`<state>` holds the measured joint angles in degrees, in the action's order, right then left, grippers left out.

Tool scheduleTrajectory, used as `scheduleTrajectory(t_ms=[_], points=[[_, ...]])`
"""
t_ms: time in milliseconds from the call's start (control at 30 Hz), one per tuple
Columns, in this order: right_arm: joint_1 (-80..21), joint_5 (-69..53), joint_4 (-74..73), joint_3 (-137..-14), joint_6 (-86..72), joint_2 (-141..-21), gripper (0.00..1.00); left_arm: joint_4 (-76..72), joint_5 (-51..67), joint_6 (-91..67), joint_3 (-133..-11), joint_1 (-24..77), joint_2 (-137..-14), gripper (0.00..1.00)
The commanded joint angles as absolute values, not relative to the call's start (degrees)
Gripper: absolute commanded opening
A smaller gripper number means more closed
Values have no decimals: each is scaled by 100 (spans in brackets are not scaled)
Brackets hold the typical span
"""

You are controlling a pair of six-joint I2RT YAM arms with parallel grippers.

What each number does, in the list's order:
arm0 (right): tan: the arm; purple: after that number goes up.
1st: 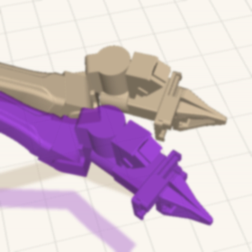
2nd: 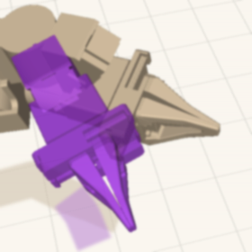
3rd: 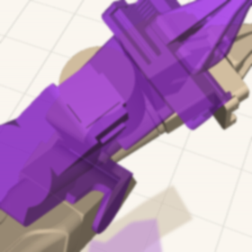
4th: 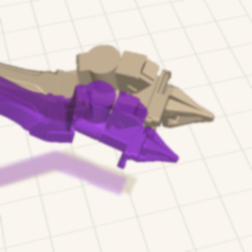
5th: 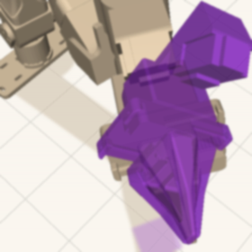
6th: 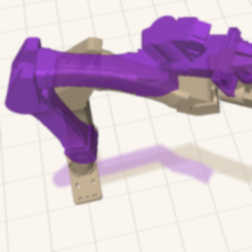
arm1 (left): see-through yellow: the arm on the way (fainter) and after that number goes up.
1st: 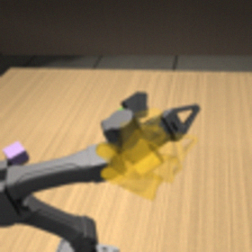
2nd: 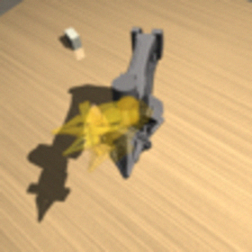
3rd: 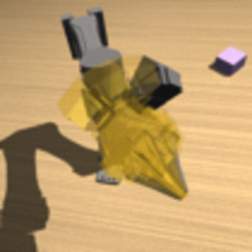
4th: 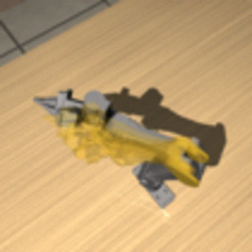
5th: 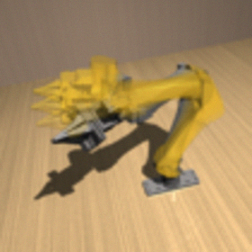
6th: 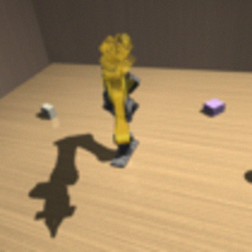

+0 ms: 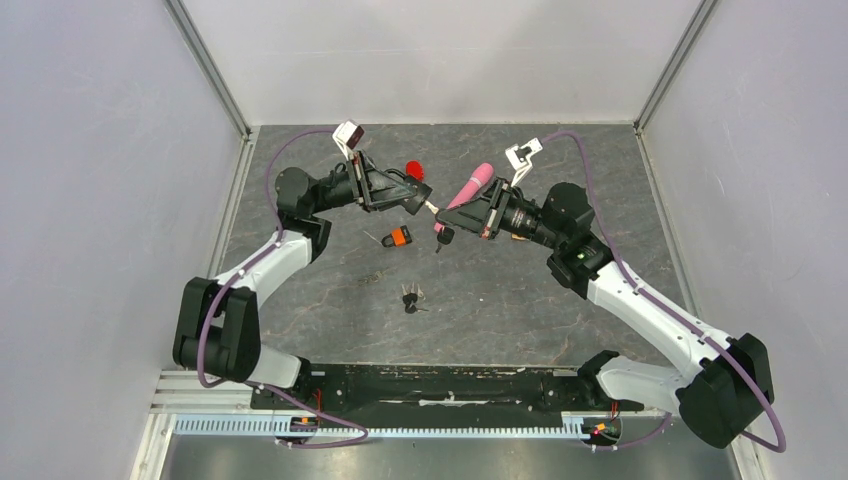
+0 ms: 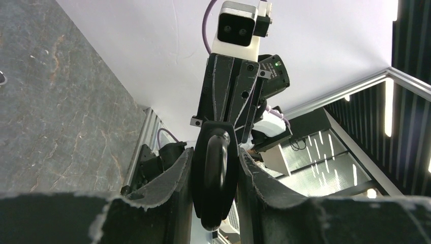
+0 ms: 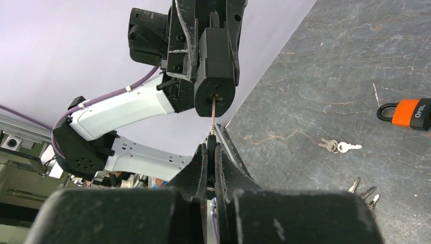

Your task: Unlock with the key

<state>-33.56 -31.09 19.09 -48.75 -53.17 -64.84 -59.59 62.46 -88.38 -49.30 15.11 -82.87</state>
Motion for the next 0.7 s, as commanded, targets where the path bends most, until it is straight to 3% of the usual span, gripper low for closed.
scheduleTrajectory(t_ms=[0,400,667], points=[[-3506,-3271,2320,-5216,-5406,-6464,0,-5294,5986,-7966,-4966,1582,-7921,2],[-3568,-3264,2446,-5112,-5508,-6552,0,-5045,6057,-7769,-4986,1582,-7792,2],[-3340,-3221,2593,-4968,-5582,-6533,0,-7157,6228,-9400,-4793,1580,-8038,2]])
